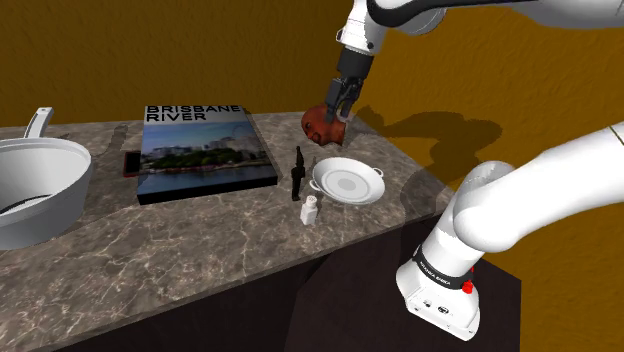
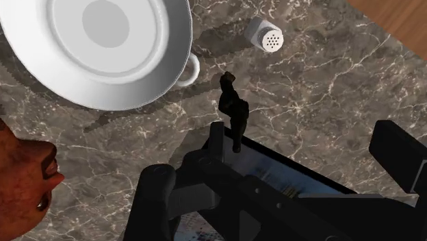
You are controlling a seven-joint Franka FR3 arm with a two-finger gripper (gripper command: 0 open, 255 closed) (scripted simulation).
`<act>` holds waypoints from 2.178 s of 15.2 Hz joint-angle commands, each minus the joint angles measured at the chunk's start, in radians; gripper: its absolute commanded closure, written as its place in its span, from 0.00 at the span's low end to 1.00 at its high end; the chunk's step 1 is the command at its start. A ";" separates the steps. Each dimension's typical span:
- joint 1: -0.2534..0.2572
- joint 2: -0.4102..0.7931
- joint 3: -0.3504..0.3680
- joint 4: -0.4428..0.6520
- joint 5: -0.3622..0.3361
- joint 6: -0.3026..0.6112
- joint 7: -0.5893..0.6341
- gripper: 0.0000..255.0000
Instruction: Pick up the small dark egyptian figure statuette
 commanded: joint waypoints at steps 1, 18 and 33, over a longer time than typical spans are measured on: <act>0.002 0.062 -0.008 -0.012 0.019 0.070 -0.004 0.00; 0.031 0.440 -0.051 -0.030 0.175 0.429 -0.100 0.00; 0.028 0.415 -0.050 -0.013 0.162 0.388 -0.085 1.00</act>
